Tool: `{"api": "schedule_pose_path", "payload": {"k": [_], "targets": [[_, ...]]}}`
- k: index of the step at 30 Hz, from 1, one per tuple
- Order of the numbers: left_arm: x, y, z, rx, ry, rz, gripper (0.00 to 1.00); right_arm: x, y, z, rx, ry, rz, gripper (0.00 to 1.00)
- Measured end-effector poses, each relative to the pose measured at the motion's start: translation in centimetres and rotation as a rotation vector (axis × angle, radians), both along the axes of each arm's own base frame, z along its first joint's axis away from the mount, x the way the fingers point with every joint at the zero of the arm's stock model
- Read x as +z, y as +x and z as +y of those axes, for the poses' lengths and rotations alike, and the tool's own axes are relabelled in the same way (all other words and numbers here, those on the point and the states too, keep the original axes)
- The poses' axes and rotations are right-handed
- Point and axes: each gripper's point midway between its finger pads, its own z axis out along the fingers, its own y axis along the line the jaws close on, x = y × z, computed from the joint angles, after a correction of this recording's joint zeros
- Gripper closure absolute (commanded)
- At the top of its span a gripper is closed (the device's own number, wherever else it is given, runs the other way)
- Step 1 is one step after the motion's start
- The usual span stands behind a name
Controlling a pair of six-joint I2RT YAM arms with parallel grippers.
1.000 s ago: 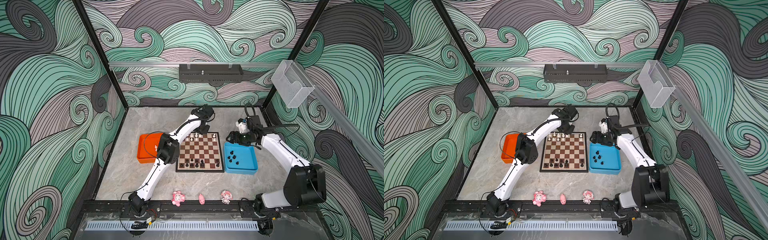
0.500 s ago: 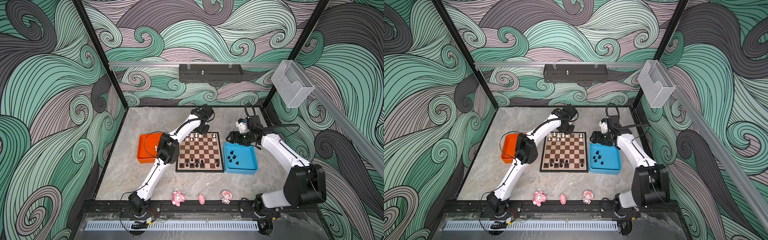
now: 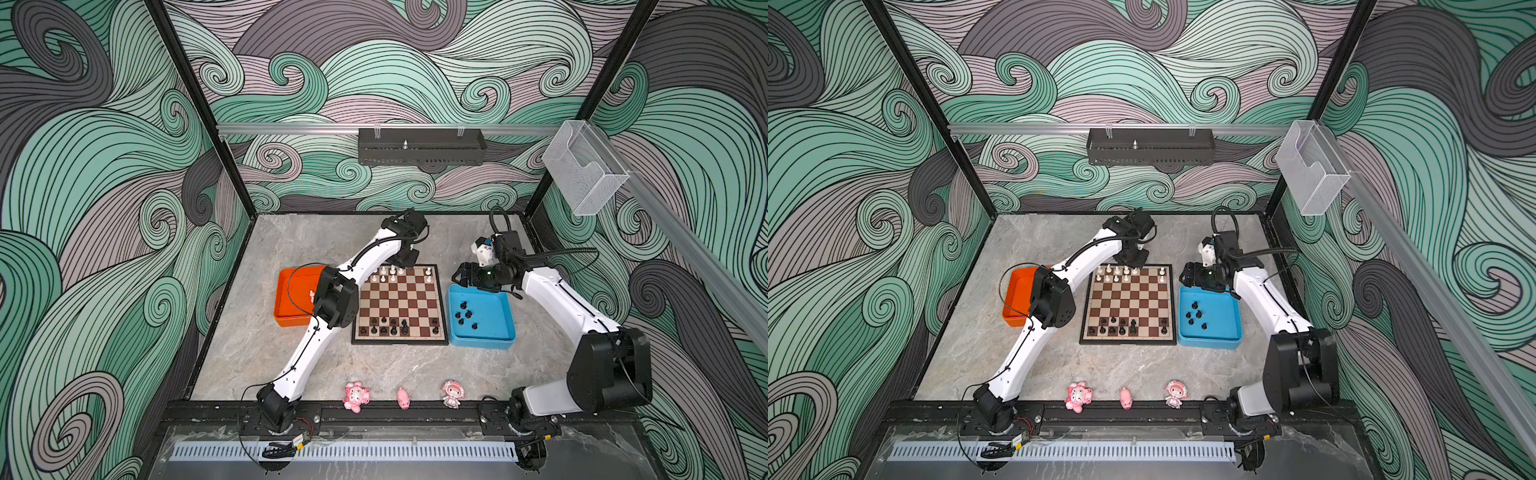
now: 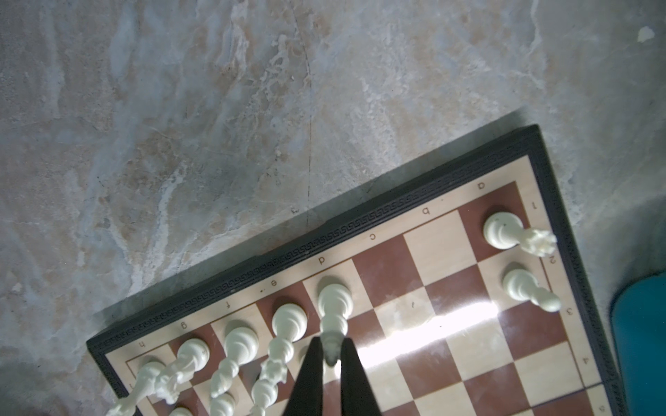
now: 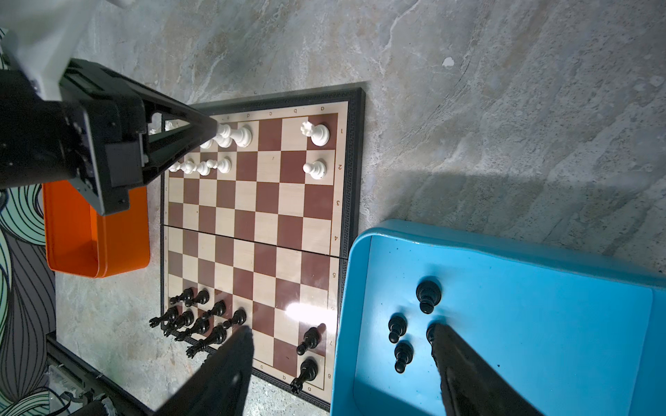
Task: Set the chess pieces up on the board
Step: 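Lower the white piece onto a square in the white back row, then open the left gripper and swing it back toward the orange bin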
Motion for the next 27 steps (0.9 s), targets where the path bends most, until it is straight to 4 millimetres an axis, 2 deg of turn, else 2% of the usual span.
{"api": "schedule_pose_path", "payload": {"k": [20,24,27], "targets": [[-0.03,0.04,0.03,0.008,-0.017,0.011,0.89,-0.05,-0.02,0.04,0.002,0.003,0.003,0.21],[-0.03,0.03,0.01,0.009,-0.018,0.012,0.85,-0.05,-0.02,0.04,0.002,0.003,0.003,0.21],[-0.03,0.00,-0.05,0.010,-0.022,0.014,0.78,-0.04,-0.01,0.04,0.002,0.003,0.002,0.21]]}}
